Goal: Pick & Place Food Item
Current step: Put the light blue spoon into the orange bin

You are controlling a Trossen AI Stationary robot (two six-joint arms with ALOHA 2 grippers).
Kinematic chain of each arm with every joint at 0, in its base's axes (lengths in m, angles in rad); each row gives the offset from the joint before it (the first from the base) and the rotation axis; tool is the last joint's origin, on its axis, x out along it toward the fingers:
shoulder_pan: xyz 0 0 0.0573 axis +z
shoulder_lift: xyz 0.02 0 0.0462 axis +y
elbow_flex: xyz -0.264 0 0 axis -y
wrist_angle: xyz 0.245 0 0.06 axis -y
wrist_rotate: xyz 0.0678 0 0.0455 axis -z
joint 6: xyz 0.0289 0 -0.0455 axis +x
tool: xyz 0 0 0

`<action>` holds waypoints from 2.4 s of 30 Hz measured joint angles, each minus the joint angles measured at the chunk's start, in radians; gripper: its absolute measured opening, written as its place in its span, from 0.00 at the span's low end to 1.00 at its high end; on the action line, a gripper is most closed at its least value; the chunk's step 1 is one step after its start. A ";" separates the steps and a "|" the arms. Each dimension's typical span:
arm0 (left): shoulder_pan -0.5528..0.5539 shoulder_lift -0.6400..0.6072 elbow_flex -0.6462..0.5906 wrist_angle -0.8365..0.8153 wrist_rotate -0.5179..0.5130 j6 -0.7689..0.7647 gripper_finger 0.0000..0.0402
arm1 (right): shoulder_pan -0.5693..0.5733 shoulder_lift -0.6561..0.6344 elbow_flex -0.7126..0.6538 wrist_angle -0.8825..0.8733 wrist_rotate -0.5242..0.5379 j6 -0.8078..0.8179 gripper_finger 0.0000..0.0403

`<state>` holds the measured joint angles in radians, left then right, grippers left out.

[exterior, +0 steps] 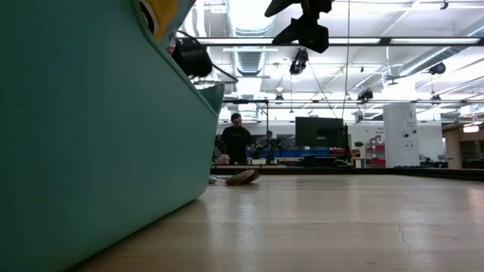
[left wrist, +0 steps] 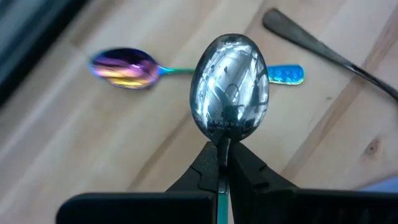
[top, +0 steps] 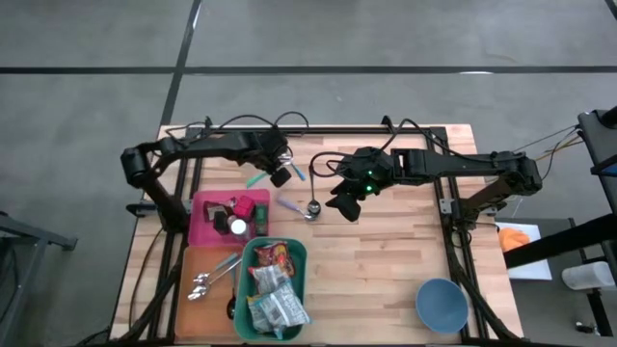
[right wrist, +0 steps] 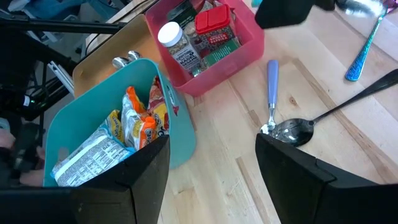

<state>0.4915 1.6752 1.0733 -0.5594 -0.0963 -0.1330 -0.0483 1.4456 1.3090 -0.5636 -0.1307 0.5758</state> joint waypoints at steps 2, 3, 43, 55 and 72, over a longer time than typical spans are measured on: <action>0.000 -0.030 0.000 -0.012 -0.023 0.003 0.01 | 0.000 0.000 0.000 0.000 0.000 0.000 0.58; 0.000 -0.047 0.000 -0.017 -0.034 0.003 0.01 | 0.000 0.000 0.000 0.000 0.000 0.000 0.58; -0.535 -0.522 0.145 -0.908 -0.151 -1.398 0.02 | 0.000 0.000 0.000 -0.001 -0.002 -0.003 0.58; -1.023 -0.498 0.124 -0.973 -0.124 -1.878 0.02 | 0.000 0.000 0.000 -0.001 -0.002 0.000 0.58; -1.444 -0.407 -0.179 -0.523 -0.090 -2.425 0.02 | 0.000 0.000 0.000 0.000 -0.001 0.000 0.58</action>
<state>-0.9527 1.2681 0.8946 -1.0820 -0.1859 -2.5581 -0.0486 1.4456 1.3090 -0.5636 -0.1315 0.5758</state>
